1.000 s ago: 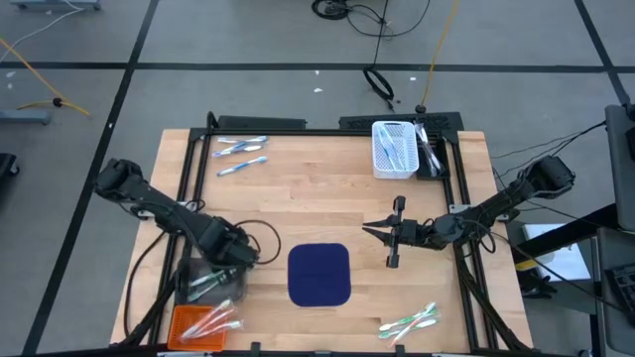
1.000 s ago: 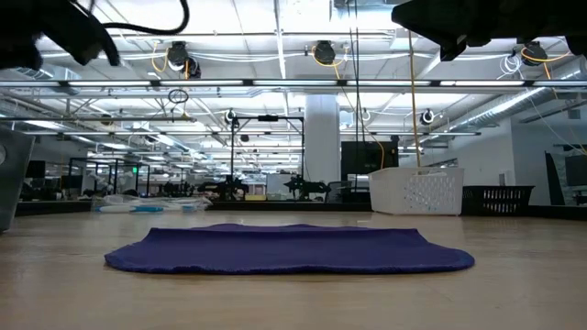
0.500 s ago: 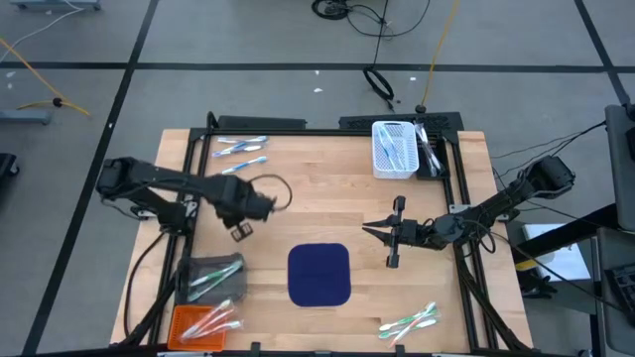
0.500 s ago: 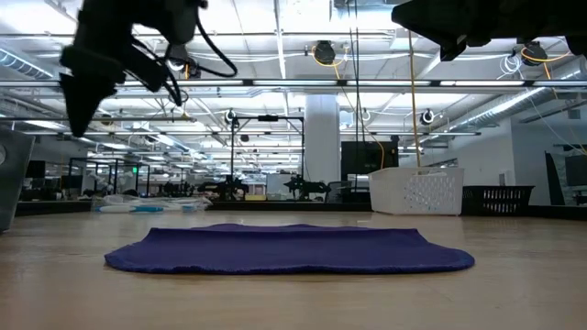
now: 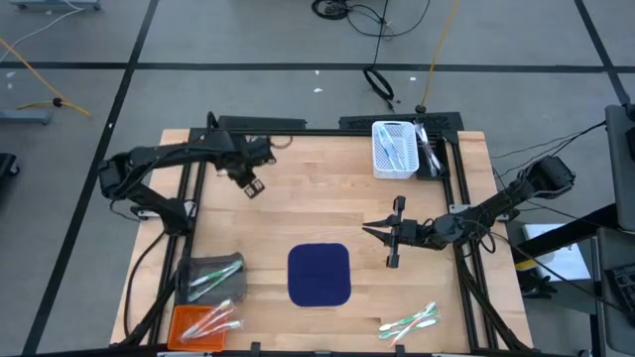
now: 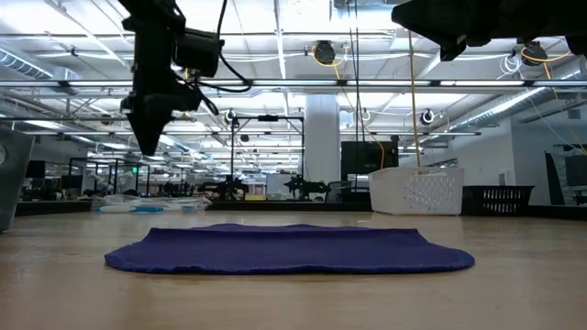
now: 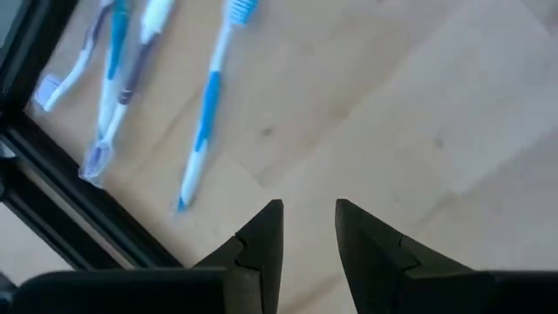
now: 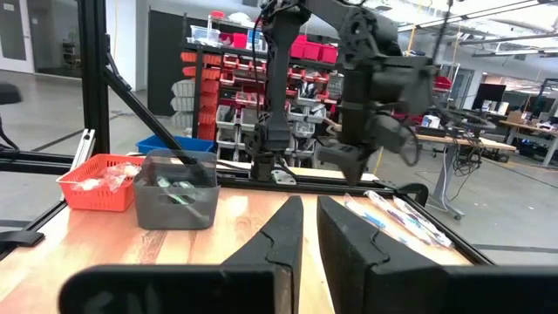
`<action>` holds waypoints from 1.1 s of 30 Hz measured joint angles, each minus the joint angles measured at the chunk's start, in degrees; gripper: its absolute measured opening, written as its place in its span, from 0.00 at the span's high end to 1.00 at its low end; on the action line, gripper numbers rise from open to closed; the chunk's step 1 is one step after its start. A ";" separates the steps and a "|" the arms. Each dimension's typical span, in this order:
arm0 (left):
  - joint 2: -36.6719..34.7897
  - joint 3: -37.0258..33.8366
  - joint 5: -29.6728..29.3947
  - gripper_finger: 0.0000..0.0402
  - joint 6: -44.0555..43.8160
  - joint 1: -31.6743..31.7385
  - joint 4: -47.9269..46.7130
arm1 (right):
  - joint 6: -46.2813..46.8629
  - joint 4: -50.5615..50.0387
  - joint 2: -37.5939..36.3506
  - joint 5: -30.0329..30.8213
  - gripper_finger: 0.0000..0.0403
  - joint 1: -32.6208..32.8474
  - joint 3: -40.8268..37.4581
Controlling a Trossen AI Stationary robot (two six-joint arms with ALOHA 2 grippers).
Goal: Pick & Place Toothbrushes
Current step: Put the blue toothbrush into the white bin
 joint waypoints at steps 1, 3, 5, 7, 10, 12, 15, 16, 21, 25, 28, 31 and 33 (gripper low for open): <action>0.00 0.00 0.13 0.73 0.56 1.56 0.99 | 0.00 0.00 0.00 0.00 0.93 0.00 0.00; 0.00 0.00 0.43 0.73 1.77 4.39 2.82 | 0.00 0.00 0.00 0.00 0.93 0.00 0.00; 0.00 0.00 0.63 0.73 2.34 6.96 4.67 | 0.00 0.00 0.00 0.00 0.93 0.00 0.00; 0.00 0.00 0.96 0.73 2.90 9.12 5.95 | 0.19 0.02 0.00 0.00 0.93 0.00 0.00; 0.00 0.00 1.07 0.73 4.29 11.24 7.64 | 0.33 0.02 0.00 -0.01 0.93 0.00 0.00; 0.11 0.00 1.16 0.73 5.29 12.22 8.78 | 0.37 0.02 0.00 0.00 0.93 0.00 0.00; 1.84 0.00 1.78 0.73 6.80 13.09 9.68 | 0.25 0.01 0.00 -0.01 0.93 0.00 0.00; 2.69 0.00 1.92 0.73 7.10 13.40 9.76 | 0.24 0.01 0.00 -0.02 0.93 0.00 0.00; 8.38 -0.02 1.64 0.73 9.05 14.42 10.02 | 0.24 0.02 0.00 -0.01 0.93 0.00 0.00; 12.36 -0.01 1.46 0.73 11.96 15.18 10.37 | 0.24 0.02 0.00 -0.02 0.93 0.00 0.00; 14.72 -0.02 1.26 0.73 13.22 15.85 10.74 | 0.24 0.01 0.00 -0.02 0.93 0.00 0.00; 16.79 -0.02 -1.53 0.73 14.39 16.56 10.70 | 0.24 0.00 0.00 -0.02 0.93 0.00 0.00; 17.62 -0.02 -3.02 0.73 14.28 17.09 10.72 | 0.24 0.00 0.00 -0.02 0.93 0.00 0.00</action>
